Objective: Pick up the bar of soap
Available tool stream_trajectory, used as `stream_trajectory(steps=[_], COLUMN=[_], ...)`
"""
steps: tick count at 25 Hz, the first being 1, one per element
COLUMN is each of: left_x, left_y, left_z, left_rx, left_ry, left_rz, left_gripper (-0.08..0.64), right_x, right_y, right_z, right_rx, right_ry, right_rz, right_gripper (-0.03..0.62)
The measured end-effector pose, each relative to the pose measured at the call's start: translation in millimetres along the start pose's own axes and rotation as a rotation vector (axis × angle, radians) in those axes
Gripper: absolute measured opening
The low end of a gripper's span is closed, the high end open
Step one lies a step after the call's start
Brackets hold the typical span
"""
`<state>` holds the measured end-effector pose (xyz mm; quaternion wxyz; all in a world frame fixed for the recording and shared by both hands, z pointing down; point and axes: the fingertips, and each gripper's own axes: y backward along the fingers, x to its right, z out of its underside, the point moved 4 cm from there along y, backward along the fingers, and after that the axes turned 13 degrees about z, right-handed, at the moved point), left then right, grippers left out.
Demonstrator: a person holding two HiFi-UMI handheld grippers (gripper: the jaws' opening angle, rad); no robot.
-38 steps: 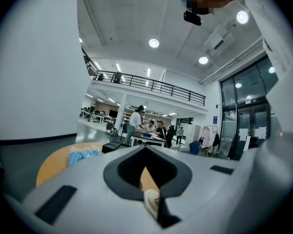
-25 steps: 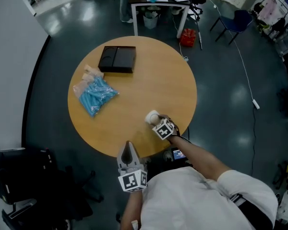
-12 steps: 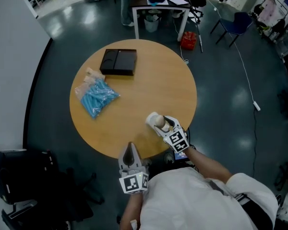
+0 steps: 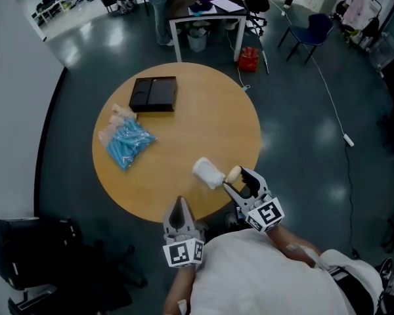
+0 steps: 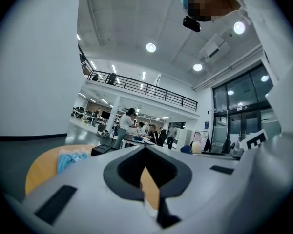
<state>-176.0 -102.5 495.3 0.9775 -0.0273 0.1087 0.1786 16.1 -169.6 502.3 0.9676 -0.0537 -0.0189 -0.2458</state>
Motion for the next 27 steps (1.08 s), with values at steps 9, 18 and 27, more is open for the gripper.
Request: stream_trajectory(steps=[9, 18, 27], left_x=[6.8, 3.3, 4.6], left_y=[-1.4, 0.5, 0.2], left_z=[-1.8, -2.2, -5.7], left_rx=[0.004, 0.003, 0.007], left_ry=[-0.001, -0.005, -0.005], left_rz=[0.011, 0.004, -0.001], left_gripper=[0.006, 0.006, 0.006], right_x=[-13.2, -19.9, -19.2], right_y=[4.5, 2.5, 1.3], right_z=[-3.3, -3.8, -5.3], right_rx=[0.021, 0.019, 0.019], right_ry=[0.008, 0.021, 0.033], right_rz=[-0.039, -0.06, -0.06], right_gripper=[0.273, 0.273, 0.273])
